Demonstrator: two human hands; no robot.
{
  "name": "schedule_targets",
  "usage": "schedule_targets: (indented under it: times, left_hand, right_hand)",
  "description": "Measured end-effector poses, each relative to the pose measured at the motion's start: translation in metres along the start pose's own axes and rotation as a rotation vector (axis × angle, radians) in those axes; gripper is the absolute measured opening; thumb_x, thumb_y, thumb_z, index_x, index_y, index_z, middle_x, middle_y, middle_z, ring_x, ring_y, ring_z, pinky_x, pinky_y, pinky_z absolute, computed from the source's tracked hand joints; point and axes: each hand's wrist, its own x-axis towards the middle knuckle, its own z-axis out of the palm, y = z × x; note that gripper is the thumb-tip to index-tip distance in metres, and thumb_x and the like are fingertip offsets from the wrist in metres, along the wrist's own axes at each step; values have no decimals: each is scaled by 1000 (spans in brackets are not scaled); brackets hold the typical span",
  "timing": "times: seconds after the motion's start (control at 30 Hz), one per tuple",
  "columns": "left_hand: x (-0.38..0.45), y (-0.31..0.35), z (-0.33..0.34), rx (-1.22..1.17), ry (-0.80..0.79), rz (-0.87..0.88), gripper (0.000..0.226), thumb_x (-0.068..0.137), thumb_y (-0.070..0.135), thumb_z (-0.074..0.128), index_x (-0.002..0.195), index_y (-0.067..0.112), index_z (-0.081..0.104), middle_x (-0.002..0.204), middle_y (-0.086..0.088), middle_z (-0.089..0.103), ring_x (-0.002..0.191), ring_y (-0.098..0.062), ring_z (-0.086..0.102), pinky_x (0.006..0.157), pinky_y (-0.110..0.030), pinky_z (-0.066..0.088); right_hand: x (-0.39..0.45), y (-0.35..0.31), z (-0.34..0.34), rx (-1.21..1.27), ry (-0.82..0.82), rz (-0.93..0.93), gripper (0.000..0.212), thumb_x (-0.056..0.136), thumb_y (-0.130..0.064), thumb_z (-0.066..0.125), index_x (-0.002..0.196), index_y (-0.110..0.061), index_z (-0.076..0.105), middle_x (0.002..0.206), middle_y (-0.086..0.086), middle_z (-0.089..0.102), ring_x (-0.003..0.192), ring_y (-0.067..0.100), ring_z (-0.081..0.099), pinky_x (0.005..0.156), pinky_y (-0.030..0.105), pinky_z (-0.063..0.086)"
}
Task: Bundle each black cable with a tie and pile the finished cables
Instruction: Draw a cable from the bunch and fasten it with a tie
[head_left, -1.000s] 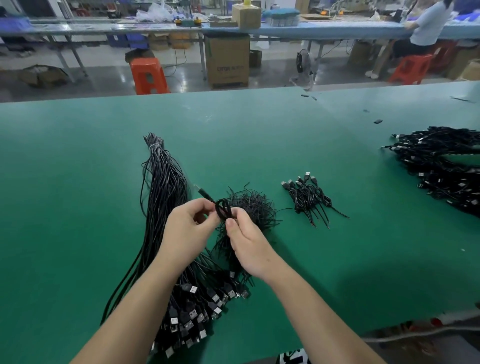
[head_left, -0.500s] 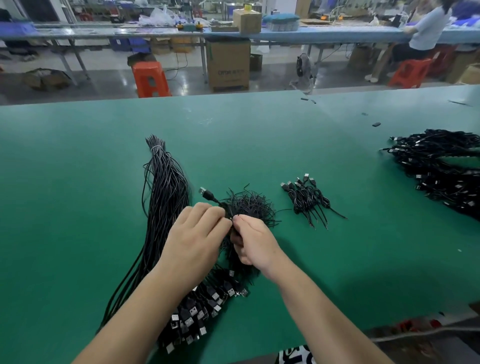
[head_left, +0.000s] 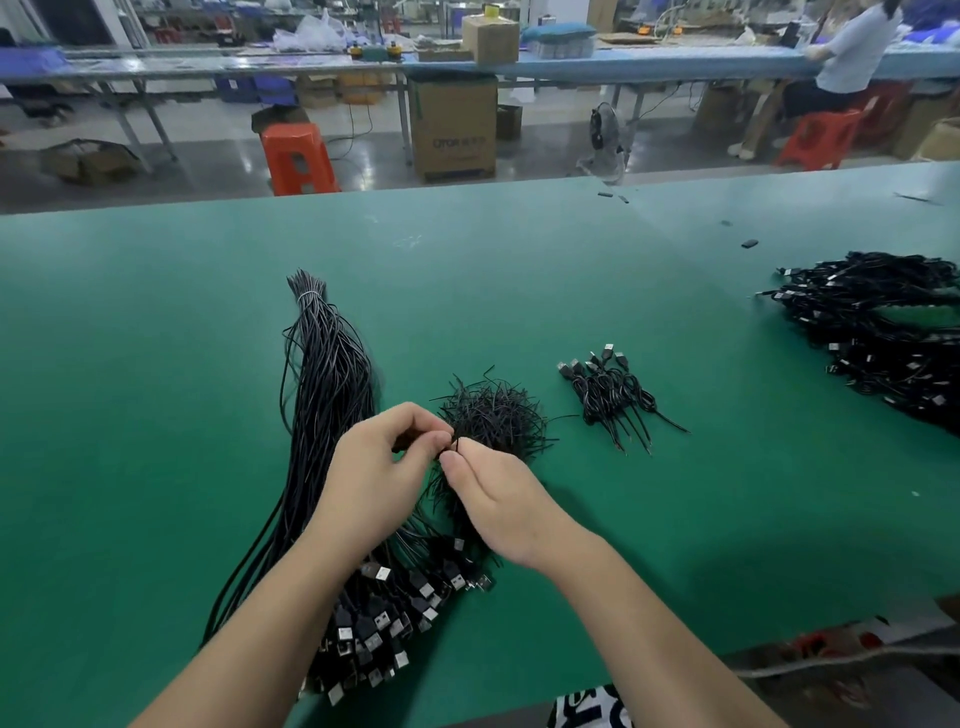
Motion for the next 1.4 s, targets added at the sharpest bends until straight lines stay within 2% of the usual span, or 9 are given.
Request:
schedule_targets:
  times: [0.2,0.37,0.5,0.63,0.73,0.97,1.17,1.27,1.4]
  left_hand:
    - [9,-2,-10,80,-220,-174,15,89,24,73,74,26,73,64,15,67,56,1,55,56,-17,43]
    - [12,0,-9,104,-148,-167,23,86,34,76,66,22,70,47,14,53,42,-4,40,45,-16,34]
    - [9,3,-4,93,-89,-163,41,97,48,54,69,27,74,45,1,52,39,-6,39,45,-25,34]
    - [4,7,-4,283,-103,-41,29,94,47,59,79,28,76,68,13,68,64,-1,60,64,-31,53]
    - [5,8,-3,356,-101,18,13,93,31,67,85,28,76,92,15,72,91,-8,63,82,-31,52]
    - [3,4,-1,524,-96,136,9,95,25,63,93,25,72,97,12,66,99,-13,58,80,-32,48]
    - [-4,14,4,931,-143,344,19,64,4,77,71,14,63,72,-4,61,68,-28,61,63,-39,48]
    - [-6,15,3,933,-100,399,25,58,-3,74,68,12,57,67,-7,55,61,-30,57,56,-40,47]
    - [-6,9,-1,869,-74,344,20,68,5,82,75,10,63,73,-6,61,64,-29,60,57,-36,47]
  right_hand:
    - [-2,0,6,-511,-24,-118,25,108,-35,28,92,-21,42,83,-3,51,71,25,50,65,38,34]
    - [0,-2,4,-535,31,-108,27,108,-32,30,102,-17,51,94,1,59,81,27,60,66,37,37]
    - [4,-3,6,-544,79,-94,21,106,-31,33,90,-21,41,87,1,59,76,31,62,62,36,31]
    - [7,-1,9,-659,151,-99,28,104,-28,36,109,-14,60,95,5,69,78,32,67,60,34,34]
    - [5,-4,13,-789,217,-118,13,93,-23,58,87,-14,65,70,0,66,53,25,65,48,26,28]
    - [6,-5,17,-798,291,-82,27,76,-26,84,68,-17,60,50,-6,56,31,17,50,45,18,18]
    - [9,4,26,-676,178,-2,17,103,-30,45,98,-15,52,87,4,66,71,29,67,56,31,30]
    - [9,2,22,-466,126,48,15,104,-32,41,93,-22,45,90,2,64,78,30,62,61,33,32]
    - [12,1,-4,433,-190,316,23,101,-32,55,103,-11,62,86,3,67,67,20,59,59,36,51]
